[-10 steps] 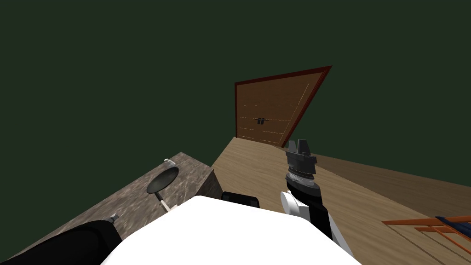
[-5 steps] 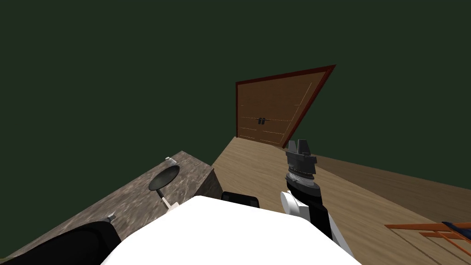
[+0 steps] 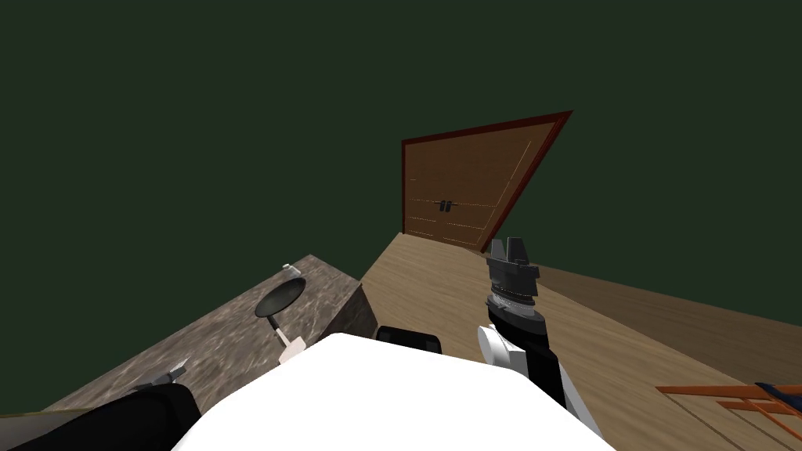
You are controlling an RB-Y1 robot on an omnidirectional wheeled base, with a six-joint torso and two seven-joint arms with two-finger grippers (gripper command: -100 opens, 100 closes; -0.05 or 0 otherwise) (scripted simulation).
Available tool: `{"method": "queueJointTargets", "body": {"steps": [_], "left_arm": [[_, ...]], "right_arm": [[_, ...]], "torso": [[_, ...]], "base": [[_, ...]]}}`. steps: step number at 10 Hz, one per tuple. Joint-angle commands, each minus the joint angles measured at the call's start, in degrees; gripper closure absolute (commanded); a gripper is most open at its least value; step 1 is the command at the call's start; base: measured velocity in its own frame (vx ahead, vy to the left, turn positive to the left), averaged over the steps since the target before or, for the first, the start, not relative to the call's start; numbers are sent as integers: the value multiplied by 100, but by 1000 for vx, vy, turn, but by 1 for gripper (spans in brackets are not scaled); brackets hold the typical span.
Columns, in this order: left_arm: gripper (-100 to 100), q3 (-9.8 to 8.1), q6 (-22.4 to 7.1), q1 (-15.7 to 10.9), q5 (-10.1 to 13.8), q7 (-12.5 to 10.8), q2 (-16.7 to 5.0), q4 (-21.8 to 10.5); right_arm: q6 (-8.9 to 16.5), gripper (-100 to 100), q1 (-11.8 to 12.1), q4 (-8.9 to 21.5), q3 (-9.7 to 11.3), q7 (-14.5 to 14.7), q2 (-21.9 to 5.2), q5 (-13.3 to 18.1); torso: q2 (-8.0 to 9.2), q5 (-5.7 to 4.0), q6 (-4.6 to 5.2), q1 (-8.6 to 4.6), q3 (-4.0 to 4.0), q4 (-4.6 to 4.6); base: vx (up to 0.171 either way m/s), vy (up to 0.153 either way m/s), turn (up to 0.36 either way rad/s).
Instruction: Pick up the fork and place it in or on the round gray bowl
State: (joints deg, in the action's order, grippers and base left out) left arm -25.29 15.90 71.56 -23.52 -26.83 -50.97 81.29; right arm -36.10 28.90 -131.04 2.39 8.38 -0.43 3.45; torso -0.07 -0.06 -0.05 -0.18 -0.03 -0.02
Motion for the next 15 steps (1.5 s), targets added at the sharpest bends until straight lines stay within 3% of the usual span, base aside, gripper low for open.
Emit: {"method": "queueJointTargets", "body": {"steps": [1,6,14,15], "left_arm": [[100,-74,122,210,21,-37,-115,81],[100,-198,160,620,86,-162,-310,281],[100,-175,-593,540,47,-785,-288,475],[100,-174,-514,543,52,-716,-298,462]], "right_arm": [[0,0,0,0,0,0,0,0],[0,0,2,0,0,0,-1,0],[-1,0,3,-1,0,0,0,0],[-1,0,2,-1,-1,0,-1,0]], "torso": [[0,0,0,0,0,0],[-63,2,13,15,-36,-12],[-103,-1,11,0,-60,-22],[-90,-1,7,11,-53,-20]], "base": [[20,-40,-9],[109,-21,-29],[193,-17,-6],[71,1,-9]]}}
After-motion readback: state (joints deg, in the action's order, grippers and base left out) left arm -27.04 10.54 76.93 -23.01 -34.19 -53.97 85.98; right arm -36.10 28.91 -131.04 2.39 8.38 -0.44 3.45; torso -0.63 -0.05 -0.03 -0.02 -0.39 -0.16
